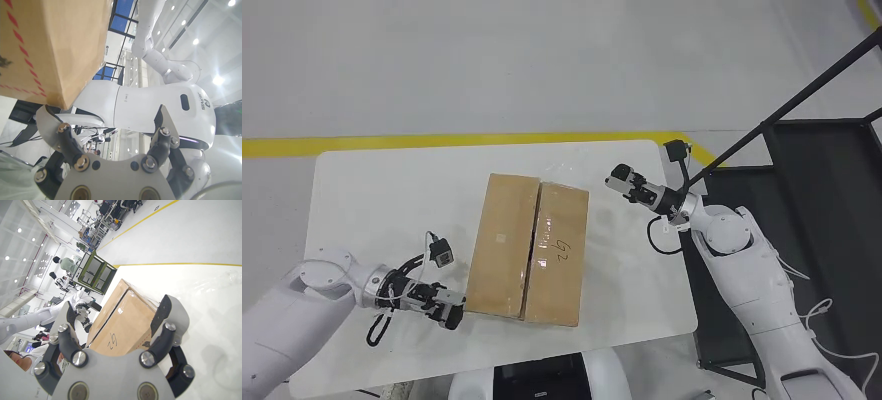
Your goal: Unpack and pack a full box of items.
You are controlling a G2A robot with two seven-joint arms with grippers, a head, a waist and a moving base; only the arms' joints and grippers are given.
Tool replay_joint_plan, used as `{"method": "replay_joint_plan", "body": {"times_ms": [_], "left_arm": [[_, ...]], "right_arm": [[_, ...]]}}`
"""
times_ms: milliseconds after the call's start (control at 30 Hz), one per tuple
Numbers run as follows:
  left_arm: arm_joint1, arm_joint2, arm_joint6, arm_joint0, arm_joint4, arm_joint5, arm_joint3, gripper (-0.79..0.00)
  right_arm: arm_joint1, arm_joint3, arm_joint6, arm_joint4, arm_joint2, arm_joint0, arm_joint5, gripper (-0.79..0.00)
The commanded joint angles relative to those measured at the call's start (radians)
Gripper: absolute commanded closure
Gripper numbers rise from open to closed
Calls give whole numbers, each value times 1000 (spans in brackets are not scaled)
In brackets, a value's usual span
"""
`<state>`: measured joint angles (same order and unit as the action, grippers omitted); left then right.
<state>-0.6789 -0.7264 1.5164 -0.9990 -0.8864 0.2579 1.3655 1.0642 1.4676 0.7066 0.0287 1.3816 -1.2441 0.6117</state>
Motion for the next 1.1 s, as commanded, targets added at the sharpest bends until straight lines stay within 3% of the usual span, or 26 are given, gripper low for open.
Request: {"method": "replay_joint_plan", "body": {"times_ms": [0, 300, 567, 767, 1067], "left_arm": [[-9, -6, -9, 4, -32, 7, -17, -785], [-40, -73, -316, 18, -57, 108, -113, -785], [-40, -176, -597, 17, 58, 240, -171, -785], [-29, -246, -687, -4, 160, 268, -168, -785], [-29, -246, -687, -4, 160, 268, -168, -785]], "right_arm": [[0, 0, 0, 0, 0, 0, 0, -785], [0, 0, 0, 0, 0, 0, 0, -785], [0, 3, 4, -3, -4, -6, -13, -785], [-19, 28, 285, 77, -18, -43, -125, -785], [-46, 115, 566, 156, -15, -135, -318, -785]]}}
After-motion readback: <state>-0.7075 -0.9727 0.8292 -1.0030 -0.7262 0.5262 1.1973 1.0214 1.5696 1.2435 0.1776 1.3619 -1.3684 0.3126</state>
